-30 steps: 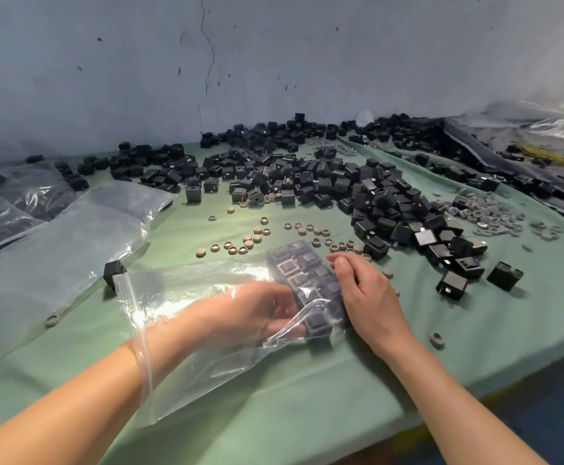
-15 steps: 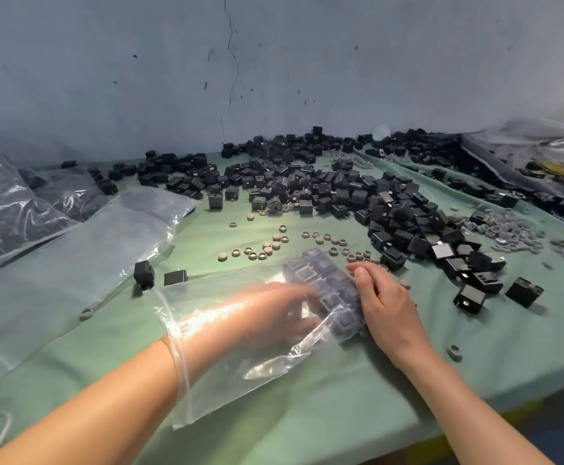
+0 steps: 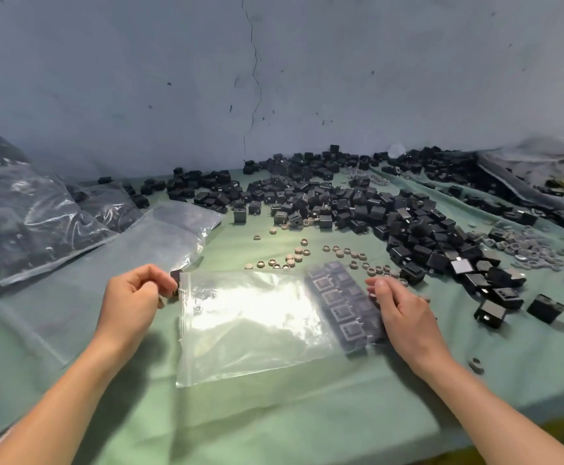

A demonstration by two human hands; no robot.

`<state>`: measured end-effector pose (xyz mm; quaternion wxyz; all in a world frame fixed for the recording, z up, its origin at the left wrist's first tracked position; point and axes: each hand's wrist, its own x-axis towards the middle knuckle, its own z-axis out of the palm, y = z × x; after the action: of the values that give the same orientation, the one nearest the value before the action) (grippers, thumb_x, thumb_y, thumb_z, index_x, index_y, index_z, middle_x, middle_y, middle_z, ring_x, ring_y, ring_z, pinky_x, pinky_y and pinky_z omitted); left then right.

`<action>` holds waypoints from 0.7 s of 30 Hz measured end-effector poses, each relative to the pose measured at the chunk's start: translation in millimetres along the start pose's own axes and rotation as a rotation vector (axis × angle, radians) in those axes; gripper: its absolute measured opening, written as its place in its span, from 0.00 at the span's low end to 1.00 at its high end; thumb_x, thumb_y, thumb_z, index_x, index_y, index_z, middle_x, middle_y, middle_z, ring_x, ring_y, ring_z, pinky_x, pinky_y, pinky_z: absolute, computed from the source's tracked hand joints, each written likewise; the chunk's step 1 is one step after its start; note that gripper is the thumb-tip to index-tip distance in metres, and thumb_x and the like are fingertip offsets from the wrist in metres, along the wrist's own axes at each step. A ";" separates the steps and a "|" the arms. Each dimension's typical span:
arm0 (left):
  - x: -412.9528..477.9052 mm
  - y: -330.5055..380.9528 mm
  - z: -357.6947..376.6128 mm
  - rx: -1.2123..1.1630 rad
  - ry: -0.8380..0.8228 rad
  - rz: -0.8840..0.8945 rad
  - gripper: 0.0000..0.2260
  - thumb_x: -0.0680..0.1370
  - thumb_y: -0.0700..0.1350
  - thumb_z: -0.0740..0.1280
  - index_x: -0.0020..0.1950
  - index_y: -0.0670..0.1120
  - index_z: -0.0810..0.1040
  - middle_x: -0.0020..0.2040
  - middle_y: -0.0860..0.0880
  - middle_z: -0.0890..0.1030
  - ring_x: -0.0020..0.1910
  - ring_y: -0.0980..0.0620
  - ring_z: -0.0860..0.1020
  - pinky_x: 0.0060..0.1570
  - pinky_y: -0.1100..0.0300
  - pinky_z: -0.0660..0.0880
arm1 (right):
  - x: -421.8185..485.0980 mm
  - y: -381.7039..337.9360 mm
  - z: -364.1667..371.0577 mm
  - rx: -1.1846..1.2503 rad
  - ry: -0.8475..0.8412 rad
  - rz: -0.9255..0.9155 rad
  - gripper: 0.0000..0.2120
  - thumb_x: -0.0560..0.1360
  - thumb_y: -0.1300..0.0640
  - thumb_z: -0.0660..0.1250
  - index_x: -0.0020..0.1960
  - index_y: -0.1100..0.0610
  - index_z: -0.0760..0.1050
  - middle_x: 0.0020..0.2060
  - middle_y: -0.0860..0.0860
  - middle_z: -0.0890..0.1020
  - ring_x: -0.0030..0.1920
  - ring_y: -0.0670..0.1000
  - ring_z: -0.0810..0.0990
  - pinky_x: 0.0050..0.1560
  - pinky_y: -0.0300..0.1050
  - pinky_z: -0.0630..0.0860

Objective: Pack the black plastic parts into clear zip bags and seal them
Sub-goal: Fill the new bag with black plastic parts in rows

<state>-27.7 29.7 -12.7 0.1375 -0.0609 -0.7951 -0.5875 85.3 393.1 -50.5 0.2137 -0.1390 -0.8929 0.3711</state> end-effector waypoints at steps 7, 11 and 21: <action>13.6 -24.0 2.7 0.393 -0.074 0.047 0.09 0.81 0.45 0.63 0.60 0.52 0.74 0.57 0.50 0.74 0.43 0.60 0.76 0.44 0.63 0.71 | 9.1 -40.1 14.1 -0.095 0.092 -0.194 0.15 0.85 0.52 0.55 0.65 0.52 0.77 0.59 0.48 0.82 0.58 0.46 0.76 0.63 0.53 0.73; 28.4 -35.4 10.0 0.580 -0.239 -0.046 0.22 0.80 0.57 0.61 0.73 0.56 0.62 0.66 0.49 0.64 0.58 0.48 0.76 0.64 0.49 0.70 | 39.0 -81.3 32.7 -0.135 -0.023 -0.286 0.17 0.83 0.55 0.56 0.70 0.53 0.72 0.64 0.47 0.79 0.64 0.44 0.73 0.71 0.51 0.69; 57.6 -30.5 -3.6 0.622 -0.792 0.074 0.20 0.77 0.60 0.66 0.66 0.71 0.64 0.61 0.66 0.63 0.47 0.70 0.73 0.48 0.71 0.71 | 115.9 -130.0 87.4 -0.411 -0.367 -0.248 0.20 0.83 0.50 0.54 0.74 0.49 0.67 0.72 0.52 0.72 0.72 0.54 0.67 0.71 0.55 0.65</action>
<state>-90.0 13.3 -23.0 -0.1420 -0.2635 -0.9210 -0.2494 -69.6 298.4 20.3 0.0599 0.0003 -0.9832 0.1726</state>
